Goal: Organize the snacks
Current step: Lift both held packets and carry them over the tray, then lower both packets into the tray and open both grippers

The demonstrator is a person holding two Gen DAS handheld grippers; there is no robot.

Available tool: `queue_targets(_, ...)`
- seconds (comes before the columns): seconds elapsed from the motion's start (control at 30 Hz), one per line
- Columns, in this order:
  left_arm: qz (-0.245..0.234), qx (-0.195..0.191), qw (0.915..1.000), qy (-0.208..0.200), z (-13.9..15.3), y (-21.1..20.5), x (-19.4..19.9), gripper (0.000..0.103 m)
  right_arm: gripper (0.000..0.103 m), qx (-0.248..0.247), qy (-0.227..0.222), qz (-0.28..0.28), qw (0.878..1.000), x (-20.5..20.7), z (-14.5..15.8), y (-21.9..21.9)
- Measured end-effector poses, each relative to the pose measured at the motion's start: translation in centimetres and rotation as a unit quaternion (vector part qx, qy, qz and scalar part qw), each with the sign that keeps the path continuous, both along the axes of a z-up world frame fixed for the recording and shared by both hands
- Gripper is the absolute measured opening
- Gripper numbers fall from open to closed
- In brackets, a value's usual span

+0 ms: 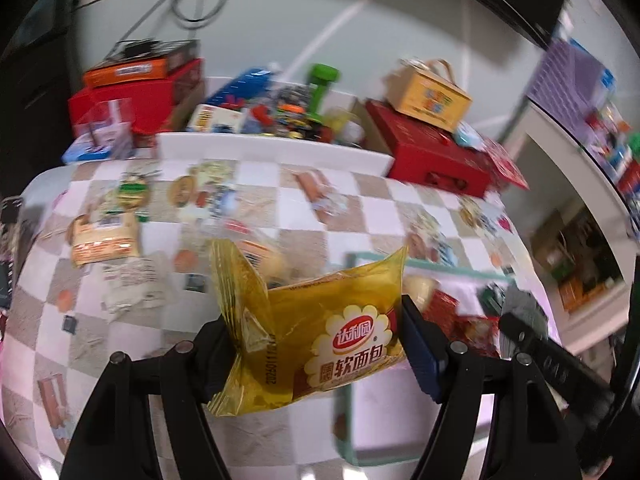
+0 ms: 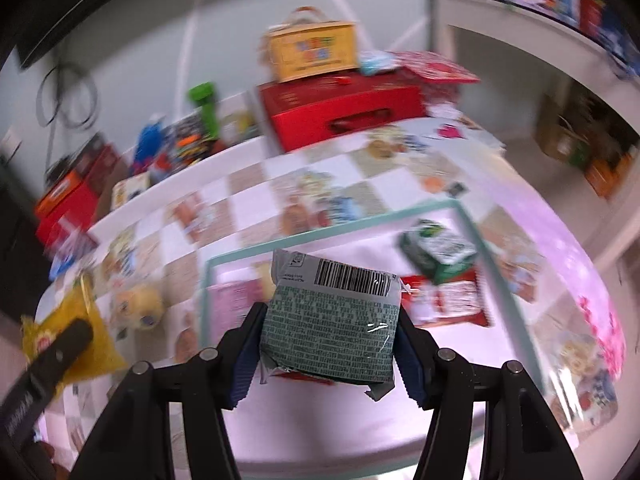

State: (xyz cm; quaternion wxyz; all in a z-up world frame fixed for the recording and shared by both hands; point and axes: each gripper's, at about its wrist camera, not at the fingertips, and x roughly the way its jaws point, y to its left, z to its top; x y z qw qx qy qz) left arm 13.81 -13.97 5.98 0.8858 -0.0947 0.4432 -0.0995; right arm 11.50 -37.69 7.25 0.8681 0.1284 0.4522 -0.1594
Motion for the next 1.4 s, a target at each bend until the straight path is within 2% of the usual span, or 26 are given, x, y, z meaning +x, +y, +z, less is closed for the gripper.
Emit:
queue_targets(0.23,-0.072,0.024,0.997,0.011,-0.8,-5.1,-1.2,0.075,0.063,0.002,0.008,-0.044,0.999,-1.8,0.0,-3.2)
queue_targets(0.47,-0.127,0.044,0.9893,0.058,-3.7,-9.2,-2.2,0.075,0.063,0.021,0.056,-0.048,0.997,-2.7,-3.0,-3.9)
queue_targets(0.6,-0.136,0.046,0.9862,0.082,-5.3,-10.0,-2.4,0.075,0.063,0.021,0.077,-0.051,0.996,-3.0,-4.2,-4.3)
queue_targets(0.87,-0.133,0.048,0.9847,0.102,-6.6,-10.1,-2.3,0.075,0.063,0.022,0.102,-0.051,0.993,-2.8,-5.7,-4.4)
queue_targets(1.13,-0.125,0.044,0.9846,0.114,-6.7,-9.9,-1.9,0.079,0.065,0.03,0.117,-0.051,0.991,-2.5,-6.2,-4.3)
queue_targets(1.4,-0.123,0.038,0.9869,0.097,-5.5,-9.6,-2.0,0.085,0.066,0.024,0.104,-0.052,0.993,-2.4,-5.1,-4.3)
